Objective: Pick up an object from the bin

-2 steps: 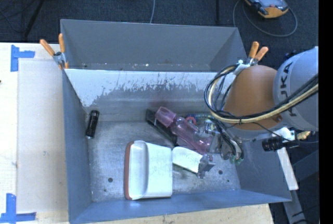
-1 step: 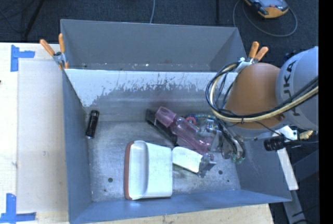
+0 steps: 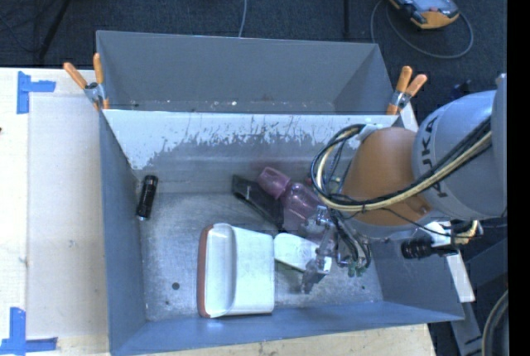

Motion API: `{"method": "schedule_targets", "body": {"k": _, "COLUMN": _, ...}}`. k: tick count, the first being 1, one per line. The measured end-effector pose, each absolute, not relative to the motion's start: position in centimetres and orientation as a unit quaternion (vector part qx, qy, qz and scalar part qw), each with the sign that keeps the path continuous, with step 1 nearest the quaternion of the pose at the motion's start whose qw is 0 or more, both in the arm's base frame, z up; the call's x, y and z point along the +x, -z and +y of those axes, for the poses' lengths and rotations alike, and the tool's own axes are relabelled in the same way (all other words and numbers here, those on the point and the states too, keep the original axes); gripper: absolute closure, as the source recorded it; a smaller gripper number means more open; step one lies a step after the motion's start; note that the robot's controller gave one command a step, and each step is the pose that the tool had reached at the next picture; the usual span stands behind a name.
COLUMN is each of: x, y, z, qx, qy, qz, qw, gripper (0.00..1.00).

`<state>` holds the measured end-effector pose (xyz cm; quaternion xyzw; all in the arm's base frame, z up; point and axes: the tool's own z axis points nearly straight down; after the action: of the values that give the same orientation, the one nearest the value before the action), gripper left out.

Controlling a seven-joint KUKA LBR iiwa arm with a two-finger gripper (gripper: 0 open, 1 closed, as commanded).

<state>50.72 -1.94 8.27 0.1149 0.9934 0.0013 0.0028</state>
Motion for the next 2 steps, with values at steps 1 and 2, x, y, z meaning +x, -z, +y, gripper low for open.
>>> {"method": "schedule_targets", "body": {"k": 1, "x": 51.02, "y": -7.36, "z": -2.15, "qx": 0.109, "qy": 0.0, "qz": 0.994, "qw": 0.008, "gripper": 1.0}}
{"method": "schedule_targets", "body": {"k": 2, "x": 51.0, "y": -7.3, "z": -2.15, "qx": 0.109, "qy": 0.0, "qz": 0.994, "qw": 0.007, "gripper": 1.0}}
